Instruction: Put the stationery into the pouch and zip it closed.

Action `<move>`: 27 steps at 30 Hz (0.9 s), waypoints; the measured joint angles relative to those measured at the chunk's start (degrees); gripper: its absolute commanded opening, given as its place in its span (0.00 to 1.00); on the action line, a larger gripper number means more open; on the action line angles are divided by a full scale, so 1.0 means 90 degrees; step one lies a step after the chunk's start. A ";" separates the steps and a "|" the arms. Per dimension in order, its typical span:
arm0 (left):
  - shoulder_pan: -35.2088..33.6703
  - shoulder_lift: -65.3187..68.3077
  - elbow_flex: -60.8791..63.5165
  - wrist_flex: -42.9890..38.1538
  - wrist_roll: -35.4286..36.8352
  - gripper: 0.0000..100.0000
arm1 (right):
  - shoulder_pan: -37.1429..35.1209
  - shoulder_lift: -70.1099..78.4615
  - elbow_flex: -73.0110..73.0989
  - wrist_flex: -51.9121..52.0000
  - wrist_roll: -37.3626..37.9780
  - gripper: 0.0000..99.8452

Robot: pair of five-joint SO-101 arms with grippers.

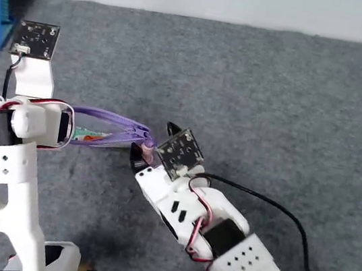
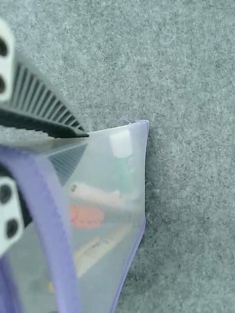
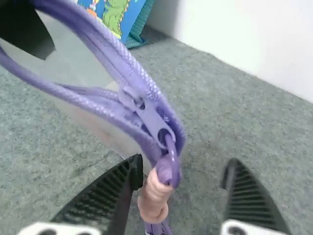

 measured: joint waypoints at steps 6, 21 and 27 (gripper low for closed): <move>0.0000 0.0000 0.0000 0.0000 0.0000 0.01 | 0.0186 0.0166 0.0010 -0.0361 0.0000 0.01; 0.0000 0.0000 0.0010 -0.0147 0.0010 0.01 | 0.0430 -0.2227 0.0020 0.2149 0.0361 0.06; 0.0000 0.0000 0.0010 -0.0147 0.0010 0.01 | 0.0430 -0.2237 0.0371 0.2159 0.0361 0.07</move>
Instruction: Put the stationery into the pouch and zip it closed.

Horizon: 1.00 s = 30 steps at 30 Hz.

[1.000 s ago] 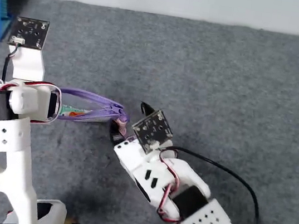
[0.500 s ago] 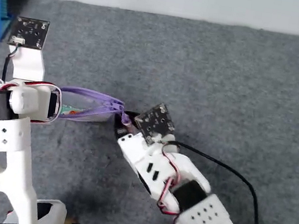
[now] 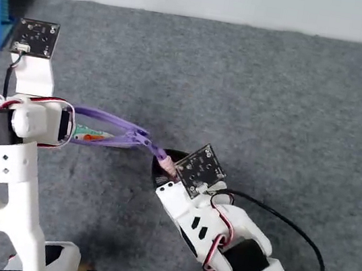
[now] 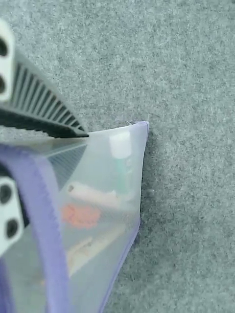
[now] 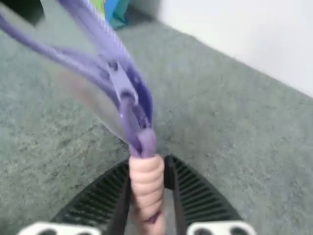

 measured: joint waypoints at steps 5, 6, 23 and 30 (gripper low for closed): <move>0.0000 0.0000 0.0020 0.0000 0.0000 0.01 | -0.0156 0.0010 0.0127 -0.0264 0.0000 0.01; 0.0000 0.0000 0.0020 0.0000 0.0000 0.01 | -0.0166 0.0010 0.0127 -0.0293 0.0010 0.01; 0.0000 0.0000 0.0020 0.0000 0.0000 0.01 | -0.0225 0.0000 0.0127 -0.0791 0.0020 0.15; 0.0000 0.0000 0.0020 0.0000 0.0000 0.01 | -0.0381 0.0000 0.0127 -0.0957 0.0020 0.14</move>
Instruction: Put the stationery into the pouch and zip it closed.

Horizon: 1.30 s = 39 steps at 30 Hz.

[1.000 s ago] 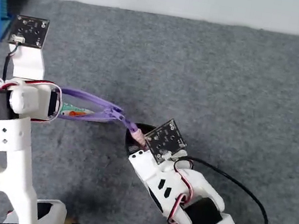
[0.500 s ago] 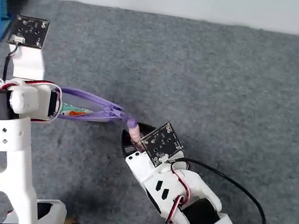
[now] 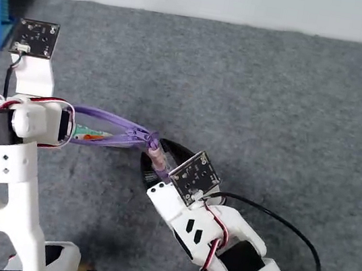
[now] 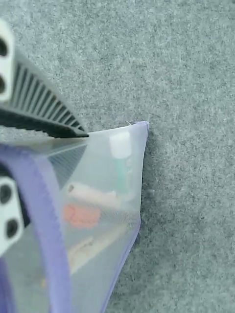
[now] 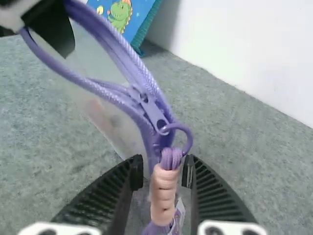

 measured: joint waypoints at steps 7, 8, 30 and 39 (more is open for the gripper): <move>0.0000 0.0000 0.0000 0.0000 0.0000 0.01 | 0.0000 0.0752 0.0010 -0.0322 0.0000 0.14; 0.0000 0.0000 0.0000 0.0000 0.0000 0.01 | 0.0000 0.0908 0.0010 -0.0440 0.0000 0.14; 0.0000 0.0000 0.0000 0.0000 0.0000 0.01 | 0.0361 0.1328 0.0010 -0.0606 0.0000 0.16; 0.0000 0.0000 0.0000 0.0000 0.0000 0.01 | 0.0313 0.1299 0.0010 -0.0606 0.0000 0.18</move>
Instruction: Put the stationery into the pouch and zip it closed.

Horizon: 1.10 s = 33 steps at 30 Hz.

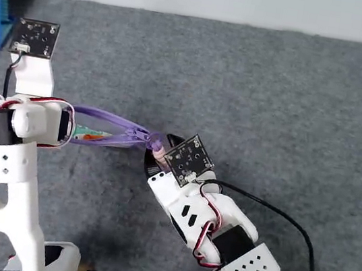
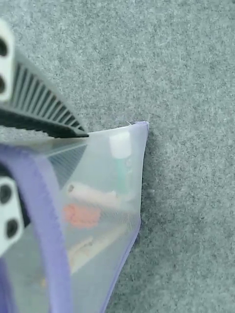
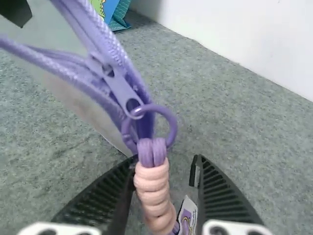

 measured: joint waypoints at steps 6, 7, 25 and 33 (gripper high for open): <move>0.0000 0.0000 0.0000 0.0000 0.0000 0.01 | -0.0303 0.0000 0.0000 0.0000 0.0000 0.23; 0.0000 0.0000 0.0020 0.0000 0.0000 0.01 | -0.0303 0.0000 0.0000 0.0000 0.0000 0.22; 0.0000 0.0000 0.0088 0.0000 0.0000 0.01 | -0.0303 0.0000 0.0000 0.0000 0.0000 0.05; 0.0000 0.0000 0.0088 0.0000 0.0000 0.01 | -0.0283 -0.0225 0.0000 -0.0078 0.0596 0.01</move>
